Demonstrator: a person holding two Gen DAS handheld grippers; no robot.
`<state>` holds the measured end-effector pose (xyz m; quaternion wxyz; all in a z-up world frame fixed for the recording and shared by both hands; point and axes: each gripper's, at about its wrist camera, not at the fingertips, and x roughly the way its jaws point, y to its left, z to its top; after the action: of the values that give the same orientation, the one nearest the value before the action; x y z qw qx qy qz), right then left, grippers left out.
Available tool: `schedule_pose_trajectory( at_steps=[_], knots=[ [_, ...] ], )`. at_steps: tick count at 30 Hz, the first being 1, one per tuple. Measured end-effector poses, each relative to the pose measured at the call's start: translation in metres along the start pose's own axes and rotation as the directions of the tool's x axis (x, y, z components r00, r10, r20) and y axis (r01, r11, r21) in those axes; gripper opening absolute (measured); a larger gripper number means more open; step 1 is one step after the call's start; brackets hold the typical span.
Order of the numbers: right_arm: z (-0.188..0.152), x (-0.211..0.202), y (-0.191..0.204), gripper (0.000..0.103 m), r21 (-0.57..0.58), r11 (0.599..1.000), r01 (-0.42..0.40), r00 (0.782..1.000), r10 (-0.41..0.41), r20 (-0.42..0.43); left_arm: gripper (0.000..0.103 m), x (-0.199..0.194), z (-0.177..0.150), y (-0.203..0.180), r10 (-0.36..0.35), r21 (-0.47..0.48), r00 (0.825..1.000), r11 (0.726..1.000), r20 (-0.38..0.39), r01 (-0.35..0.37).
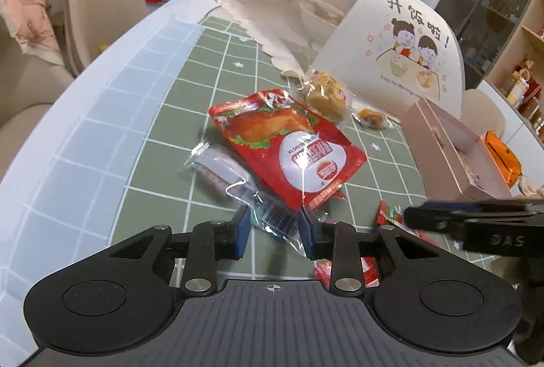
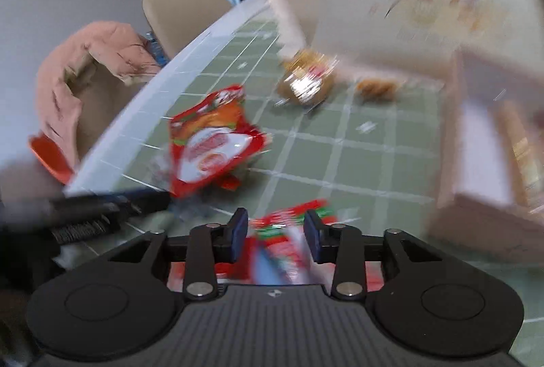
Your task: Organize snacks
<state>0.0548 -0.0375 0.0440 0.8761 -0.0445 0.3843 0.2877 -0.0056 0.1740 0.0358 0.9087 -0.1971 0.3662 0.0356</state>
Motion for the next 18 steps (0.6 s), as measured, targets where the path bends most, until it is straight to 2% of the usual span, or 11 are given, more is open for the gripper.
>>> schedule_pose_trajectory(
  at_steps=[3, 6, 9, 12, 16, 18],
  knots=[
    [0.007, -0.015, -0.016, 0.044, 0.012, 0.998, 0.055, 0.998, -0.055, 0.017, 0.034, -0.005, -0.001, -0.007, -0.009, -0.017, 1.000, 1.000, -0.019, 0.009],
    [0.007, -0.013, -0.026, 0.044, 0.007, 1.000, 0.029, 0.999, -0.029, -0.021, 0.035, -0.013, -0.005, -0.021, -0.064, 0.021, 0.996, 0.998, -0.055, 0.066],
    [-0.012, -0.004, -0.029, 0.050, 0.011, 1.000, -0.002, 0.998, 0.003, -0.058, 0.035, -0.018, -0.011, -0.032, -0.066, 0.071, 0.992, 0.995, -0.107, 0.074],
    [-0.034, -0.005, -0.035, 0.056, 0.061, 0.998, 0.018, 0.999, -0.015, -0.049, 0.034, -0.021, -0.020, -0.035, -0.063, 0.050, 0.985, 0.996, -0.161, 0.071],
    [-0.057, -0.019, -0.033, 0.056, 0.171, 0.981, -0.091, 0.989, 0.109, -0.096, 0.035, -0.021, -0.037, -0.042, -0.106, 0.027, 0.970, 0.993, -0.219, 0.114],
    [-0.072, -0.028, -0.028, 0.055, 0.178, 0.976, -0.123, 0.984, 0.143, -0.104, 0.035, -0.017, -0.042, -0.048, -0.113, 0.026, 0.964, 0.992, -0.240, 0.123]
  ],
)
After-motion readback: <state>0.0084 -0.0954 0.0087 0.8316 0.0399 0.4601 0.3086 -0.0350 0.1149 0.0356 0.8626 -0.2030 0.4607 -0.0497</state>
